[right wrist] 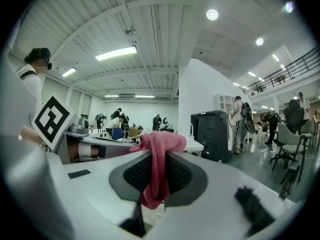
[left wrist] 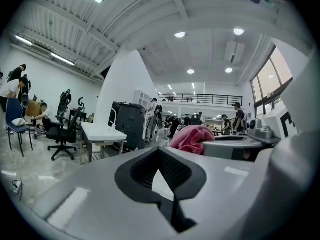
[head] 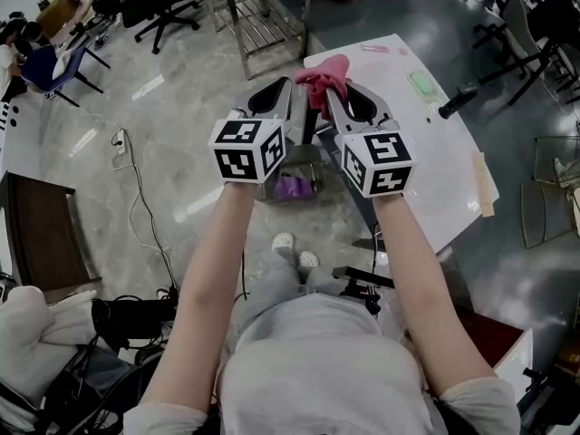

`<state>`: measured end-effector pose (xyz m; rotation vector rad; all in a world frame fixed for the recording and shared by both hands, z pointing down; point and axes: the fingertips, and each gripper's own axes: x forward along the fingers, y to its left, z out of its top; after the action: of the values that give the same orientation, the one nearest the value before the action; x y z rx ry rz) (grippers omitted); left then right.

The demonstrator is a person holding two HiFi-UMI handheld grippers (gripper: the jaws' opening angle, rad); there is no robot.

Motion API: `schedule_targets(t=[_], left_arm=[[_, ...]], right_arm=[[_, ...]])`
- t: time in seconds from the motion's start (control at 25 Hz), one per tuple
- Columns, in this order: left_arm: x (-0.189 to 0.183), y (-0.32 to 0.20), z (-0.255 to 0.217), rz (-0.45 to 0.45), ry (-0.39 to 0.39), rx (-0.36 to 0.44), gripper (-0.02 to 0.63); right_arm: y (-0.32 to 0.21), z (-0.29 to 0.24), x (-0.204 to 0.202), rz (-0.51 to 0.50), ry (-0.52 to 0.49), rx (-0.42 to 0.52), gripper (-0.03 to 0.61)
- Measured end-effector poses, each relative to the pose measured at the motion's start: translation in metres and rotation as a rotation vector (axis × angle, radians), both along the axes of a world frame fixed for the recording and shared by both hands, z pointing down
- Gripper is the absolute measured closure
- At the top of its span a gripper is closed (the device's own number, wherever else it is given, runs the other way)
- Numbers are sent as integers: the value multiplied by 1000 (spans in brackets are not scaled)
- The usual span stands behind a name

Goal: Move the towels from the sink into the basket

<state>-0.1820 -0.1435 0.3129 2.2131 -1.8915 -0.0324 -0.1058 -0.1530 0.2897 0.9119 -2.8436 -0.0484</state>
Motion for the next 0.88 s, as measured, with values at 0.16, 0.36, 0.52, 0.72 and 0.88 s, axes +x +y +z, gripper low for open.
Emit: schedule_targets(t=[0.16,0.36,0.52,0.72,0.88], left_arm=[[0,6,20,-2,12,-24,607],[-5,12,51,-14,38,-64,607],[-7,12,78,-16,54,-106,608],[-12,6,101,-15,55,-135,607],[-19,5,124,-26,59,-168,607]], right_arm=[[7,20,0,-5,12,-12,512],[11,48,-1,-3,27,-50,512],[10,76,-1,1,45,-92,512],[6,106,-7,-13,74,-130,512],[3,132,-13,-21,93,-166,511]])
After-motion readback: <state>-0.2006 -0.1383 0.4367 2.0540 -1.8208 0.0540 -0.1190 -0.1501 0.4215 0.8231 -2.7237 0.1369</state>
